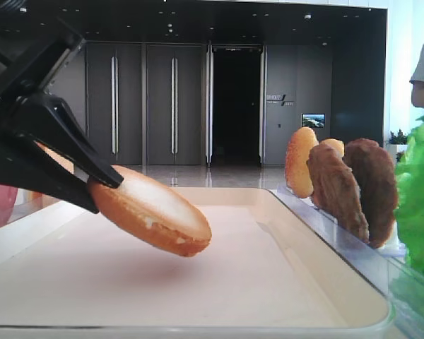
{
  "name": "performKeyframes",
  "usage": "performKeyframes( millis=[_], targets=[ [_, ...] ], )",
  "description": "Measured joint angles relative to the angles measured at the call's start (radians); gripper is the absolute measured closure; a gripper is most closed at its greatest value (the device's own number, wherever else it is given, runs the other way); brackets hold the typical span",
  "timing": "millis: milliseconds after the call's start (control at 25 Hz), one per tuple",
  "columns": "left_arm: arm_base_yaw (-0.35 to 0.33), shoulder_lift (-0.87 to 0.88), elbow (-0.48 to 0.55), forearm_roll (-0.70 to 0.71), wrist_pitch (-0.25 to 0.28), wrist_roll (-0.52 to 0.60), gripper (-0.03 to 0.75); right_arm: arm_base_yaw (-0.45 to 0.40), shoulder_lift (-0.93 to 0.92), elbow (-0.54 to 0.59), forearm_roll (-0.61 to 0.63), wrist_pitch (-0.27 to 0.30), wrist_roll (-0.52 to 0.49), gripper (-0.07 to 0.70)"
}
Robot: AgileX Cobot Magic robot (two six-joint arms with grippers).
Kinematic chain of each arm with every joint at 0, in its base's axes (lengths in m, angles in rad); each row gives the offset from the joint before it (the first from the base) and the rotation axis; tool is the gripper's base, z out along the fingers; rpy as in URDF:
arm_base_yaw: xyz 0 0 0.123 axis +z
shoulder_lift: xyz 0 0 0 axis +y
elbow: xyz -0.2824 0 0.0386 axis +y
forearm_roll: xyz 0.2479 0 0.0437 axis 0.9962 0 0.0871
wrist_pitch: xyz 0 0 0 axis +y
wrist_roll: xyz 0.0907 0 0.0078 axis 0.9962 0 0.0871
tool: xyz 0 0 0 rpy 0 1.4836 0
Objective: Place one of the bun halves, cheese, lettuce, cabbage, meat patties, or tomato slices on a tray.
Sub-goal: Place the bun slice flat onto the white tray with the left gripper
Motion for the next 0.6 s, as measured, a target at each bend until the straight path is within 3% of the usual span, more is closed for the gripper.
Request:
performKeyframes(
  millis=[280,600],
  targets=[
    [-0.075,0.0,-0.016,0.04,-0.104,-0.065,0.606,0.0,0.0,0.0,0.0,0.0,0.0,0.101],
    [-0.079,0.0,-0.018,0.049,-0.115,-0.092,0.606,0.0,0.0,0.0,0.0,0.0,0.0,0.101]
  ],
)
